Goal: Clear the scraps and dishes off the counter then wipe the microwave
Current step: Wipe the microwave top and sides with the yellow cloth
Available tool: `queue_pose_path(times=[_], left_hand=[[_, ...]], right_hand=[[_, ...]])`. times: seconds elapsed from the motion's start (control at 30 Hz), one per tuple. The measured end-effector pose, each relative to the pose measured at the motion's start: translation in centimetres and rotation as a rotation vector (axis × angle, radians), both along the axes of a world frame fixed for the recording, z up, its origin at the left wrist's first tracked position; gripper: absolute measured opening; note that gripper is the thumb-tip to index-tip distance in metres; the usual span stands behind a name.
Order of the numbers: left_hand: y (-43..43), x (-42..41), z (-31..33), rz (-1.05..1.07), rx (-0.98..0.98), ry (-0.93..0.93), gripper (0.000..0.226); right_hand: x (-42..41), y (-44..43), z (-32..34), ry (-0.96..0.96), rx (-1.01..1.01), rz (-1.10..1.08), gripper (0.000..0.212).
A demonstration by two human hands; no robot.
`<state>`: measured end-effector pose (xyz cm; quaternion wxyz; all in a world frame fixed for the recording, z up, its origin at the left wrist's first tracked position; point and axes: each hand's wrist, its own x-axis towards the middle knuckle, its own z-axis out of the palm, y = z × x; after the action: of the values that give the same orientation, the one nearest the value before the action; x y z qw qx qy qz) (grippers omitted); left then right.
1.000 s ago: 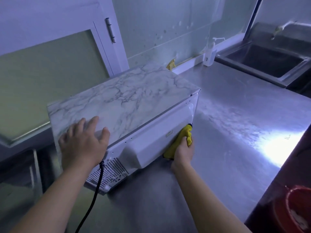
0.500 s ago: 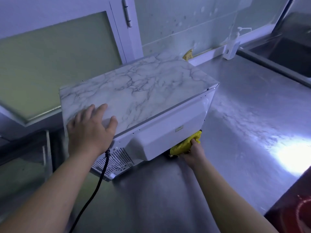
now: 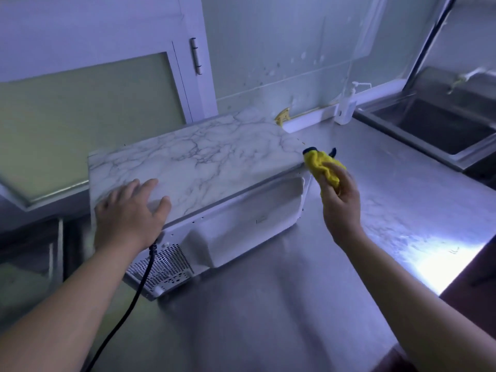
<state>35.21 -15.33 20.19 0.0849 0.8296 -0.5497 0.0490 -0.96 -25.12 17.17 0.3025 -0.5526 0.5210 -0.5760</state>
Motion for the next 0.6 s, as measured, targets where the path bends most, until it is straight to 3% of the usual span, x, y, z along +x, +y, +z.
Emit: queue_pose_path(times=[0.1,0.2,0.3,0.37,0.43,0.5,0.6], left_hand=[[0.0,0.0,0.0,0.015,-0.004,0.016,0.066],[-0.1,0.0,0.0,0.015,-0.015,0.019,0.068],[0.0,0.0,0.0,0.004,-0.019,0.025,0.070],[0.0,0.0,0.2,0.002,-0.024,0.025,0.069],[0.1,-0.2,0.2,0.009,-0.012,0.027,0.069],[-0.1,-0.3,0.3,0.014,0.003,0.016,0.070],[-0.1,-0.3,0.5,0.037,0.068,0.008,0.067]], right_hand=[[1.4,1.0,0.6,0.404,-0.242,0.311,0.034],[3.5,3.1,-1.3,0.733,-0.277,0.593,0.042],[4.4,3.9,-3.0,0.748,-0.156,0.654,0.048],[5.1,4.0,-3.0,0.586,-0.164,0.548,0.036],[6.3,3.8,-3.7,0.584,-0.236,0.208,0.031],[8.1,3.3,-3.6,0.567,-0.104,-0.070,0.056],[9.3,2.8,-3.6,0.438,0.117,-0.114,0.090]])
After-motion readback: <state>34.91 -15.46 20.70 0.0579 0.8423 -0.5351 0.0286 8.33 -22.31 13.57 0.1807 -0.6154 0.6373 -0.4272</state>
